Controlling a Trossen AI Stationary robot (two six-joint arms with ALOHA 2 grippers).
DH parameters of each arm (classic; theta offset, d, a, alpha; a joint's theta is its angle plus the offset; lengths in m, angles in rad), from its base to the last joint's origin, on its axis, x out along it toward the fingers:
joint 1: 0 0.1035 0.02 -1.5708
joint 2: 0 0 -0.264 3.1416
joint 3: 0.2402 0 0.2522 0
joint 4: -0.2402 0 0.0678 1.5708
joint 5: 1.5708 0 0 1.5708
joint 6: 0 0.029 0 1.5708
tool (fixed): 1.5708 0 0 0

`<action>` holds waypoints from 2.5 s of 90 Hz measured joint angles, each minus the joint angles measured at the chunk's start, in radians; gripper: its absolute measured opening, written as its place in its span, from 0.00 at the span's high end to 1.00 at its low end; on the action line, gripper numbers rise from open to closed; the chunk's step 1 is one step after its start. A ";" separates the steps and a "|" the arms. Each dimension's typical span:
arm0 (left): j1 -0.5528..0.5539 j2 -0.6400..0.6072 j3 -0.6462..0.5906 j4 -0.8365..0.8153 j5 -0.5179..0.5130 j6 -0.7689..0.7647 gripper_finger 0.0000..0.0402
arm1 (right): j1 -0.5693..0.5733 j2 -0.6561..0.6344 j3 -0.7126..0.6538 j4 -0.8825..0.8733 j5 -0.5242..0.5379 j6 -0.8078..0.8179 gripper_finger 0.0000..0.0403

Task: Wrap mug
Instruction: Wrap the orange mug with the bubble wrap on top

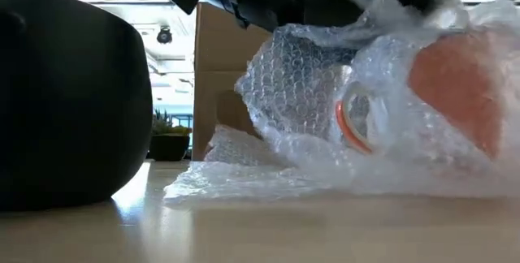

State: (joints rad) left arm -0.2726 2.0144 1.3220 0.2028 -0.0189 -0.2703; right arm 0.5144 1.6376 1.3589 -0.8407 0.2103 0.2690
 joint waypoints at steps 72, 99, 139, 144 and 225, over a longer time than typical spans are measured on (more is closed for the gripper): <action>0.000 -0.011 0.005 0.014 0.002 -0.048 0.81 | 0.146 -0.200 -0.282 0.050 0.041 0.335 0.99; 0.000 -0.007 0.005 0.049 0.003 -0.080 0.81 | 0.099 -0.190 -0.279 0.208 0.066 0.179 0.99; -0.001 -0.004 0.046 0.037 0.019 -0.105 0.81 | 0.093 -0.005 -0.313 0.249 -0.005 0.205 0.99; 0.000 -0.010 0.091 -0.042 0.046 -0.102 0.81 | 0.094 -0.001 -0.313 0.245 -0.005 0.203 0.99; -0.068 -0.053 0.027 -0.094 -0.085 0.045 0.81 | 0.094 -0.031 -0.327 0.246 -0.001 0.185 0.99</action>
State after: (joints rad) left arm -0.3401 1.9617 1.3492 0.1091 -0.1034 -0.2256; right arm 0.6086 1.6062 1.0320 -0.5951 0.2089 0.4539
